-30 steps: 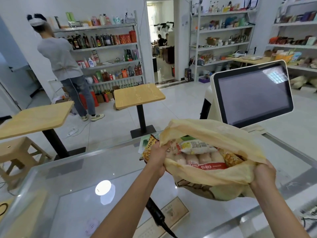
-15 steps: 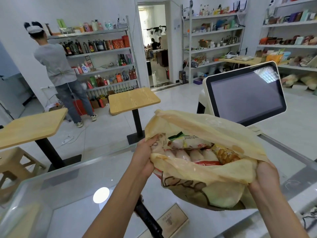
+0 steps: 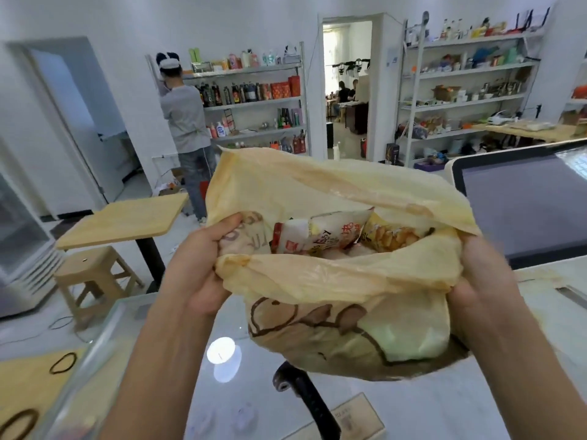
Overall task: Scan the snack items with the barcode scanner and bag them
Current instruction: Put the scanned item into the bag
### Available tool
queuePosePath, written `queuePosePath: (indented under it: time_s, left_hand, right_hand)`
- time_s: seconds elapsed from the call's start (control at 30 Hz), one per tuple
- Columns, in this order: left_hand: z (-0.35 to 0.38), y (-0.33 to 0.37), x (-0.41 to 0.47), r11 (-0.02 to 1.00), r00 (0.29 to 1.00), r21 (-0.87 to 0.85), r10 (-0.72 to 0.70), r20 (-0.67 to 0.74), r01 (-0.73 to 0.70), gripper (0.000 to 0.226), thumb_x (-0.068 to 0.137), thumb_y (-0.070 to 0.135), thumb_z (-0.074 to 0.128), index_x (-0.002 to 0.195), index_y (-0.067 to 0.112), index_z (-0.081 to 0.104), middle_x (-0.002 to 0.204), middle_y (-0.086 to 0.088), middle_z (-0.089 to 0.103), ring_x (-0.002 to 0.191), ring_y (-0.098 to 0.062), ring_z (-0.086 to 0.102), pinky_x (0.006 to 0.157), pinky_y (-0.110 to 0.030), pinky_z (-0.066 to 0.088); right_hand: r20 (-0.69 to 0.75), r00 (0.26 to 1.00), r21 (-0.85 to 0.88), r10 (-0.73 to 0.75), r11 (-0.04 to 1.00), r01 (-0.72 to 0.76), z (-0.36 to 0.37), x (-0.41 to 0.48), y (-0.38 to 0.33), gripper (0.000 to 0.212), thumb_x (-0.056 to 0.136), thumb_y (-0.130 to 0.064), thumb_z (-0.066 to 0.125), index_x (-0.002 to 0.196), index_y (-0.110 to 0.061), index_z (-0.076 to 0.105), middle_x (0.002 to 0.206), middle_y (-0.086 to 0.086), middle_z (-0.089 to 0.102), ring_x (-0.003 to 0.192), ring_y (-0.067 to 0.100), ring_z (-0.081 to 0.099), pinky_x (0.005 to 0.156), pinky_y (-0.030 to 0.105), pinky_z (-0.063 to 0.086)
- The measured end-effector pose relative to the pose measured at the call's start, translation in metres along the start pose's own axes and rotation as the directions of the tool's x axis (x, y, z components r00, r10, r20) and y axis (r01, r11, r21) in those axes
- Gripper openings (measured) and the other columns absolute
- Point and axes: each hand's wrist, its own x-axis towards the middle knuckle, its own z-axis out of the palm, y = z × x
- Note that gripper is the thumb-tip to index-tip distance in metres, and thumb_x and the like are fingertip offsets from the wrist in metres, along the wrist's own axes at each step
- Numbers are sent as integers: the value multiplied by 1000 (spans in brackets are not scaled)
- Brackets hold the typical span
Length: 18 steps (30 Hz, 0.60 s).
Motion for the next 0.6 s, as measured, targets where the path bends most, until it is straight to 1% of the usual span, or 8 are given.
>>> queuePosePath:
  time_s: [0.07, 0.13, 0.2, 0.3, 0.37, 0.43, 0.5, 0.6]
  left_hand:
    - [-22, 12, -5, 997, 993, -16, 68, -99, -70, 24, 95, 14, 49, 111, 2, 62, 99, -15, 71, 75, -26, 71, 53, -36, 58]
    - [-46, 19, -8, 986, 963, -30, 152, -224, -163, 24, 95, 15, 50, 114, 4, 61, 109, -15, 68, 91, -28, 69, 66, -40, 59]
    - [-69, 21, -10, 965, 909, -29, 235, -345, -260, 18, 94, 14, 52, 106, 5, 62, 113, -15, 66, 100, -30, 65, 80, -45, 56]
    - [-103, 16, -11, 924, 800, -2, 330, -501, -382, 18, 93, 9, 54, 107, 2, 62, 100, -15, 66, 93, -30, 65, 79, -44, 57]
    - [-123, 6, -11, 905, 744, 15, 360, -564, -426, 15, 93, 7, 55, 105, 3, 62, 86, -8, 70, 83, -25, 68, 71, -37, 59]
    - [-140, -10, -8, 909, 700, 38, 346, -625, -416, 10, 93, 7, 55, 101, 5, 62, 73, -2, 71, 72, -19, 68, 64, -33, 58]
    - [-158, -33, -5, 934, 675, 49, 292, -678, -354, 13, 94, 9, 55, 103, 5, 63, 80, -7, 70, 77, -22, 67, 69, -36, 55]
    - [-187, -77, 1, 965, 642, 133, 250, -725, -226, 14, 92, 15, 58, 103, 11, 67, 92, -10, 70, 86, -26, 66, 80, -45, 54]
  right_hand:
    - [96, 993, -55, 63, 997, -58, 30, 18, 20, 15, 92, -21, 57, 100, -11, 65, 86, 7, 65, 72, 19, 64, 60, 30, 59]
    - [171, 978, -101, 119, 990, -103, 63, 36, 45, 26, 97, -21, 50, 114, -7, 64, 94, 11, 67, 78, 23, 64, 64, 33, 58]
    - [241, 954, -152, 178, 978, -144, 94, 56, 77, 32, 100, -21, 45, 125, -6, 59, 108, 14, 66, 86, 27, 64, 71, 37, 58]
    - [212, 929, -274, 304, 931, -243, 128, 91, 137, 31, 101, -19, 45, 125, -6, 59, 104, 11, 67, 79, 25, 67, 63, 36, 59]
    - [172, 900, -382, 399, 870, -313, 139, 113, 183, 34, 100, -20, 46, 130, -6, 56, 115, 12, 66, 91, 31, 67, 78, 46, 58]
    - [131, 882, -509, 452, 794, -332, 141, 133, 229, 33, 98, -16, 47, 127, -2, 55, 118, 11, 64, 91, 32, 66, 88, 50, 54]
    - [65, 865, -585, 497, 722, -371, 133, 138, 270, 30, 95, -12, 52, 121, 0, 59, 112, 17, 66, 93, 36, 66, 86, 53, 54]
    - [-42, 873, -631, 486, 665, -400, 108, 142, 311, 27, 95, -12, 52, 116, 4, 58, 106, 18, 66, 92, 34, 65, 77, 44, 57]
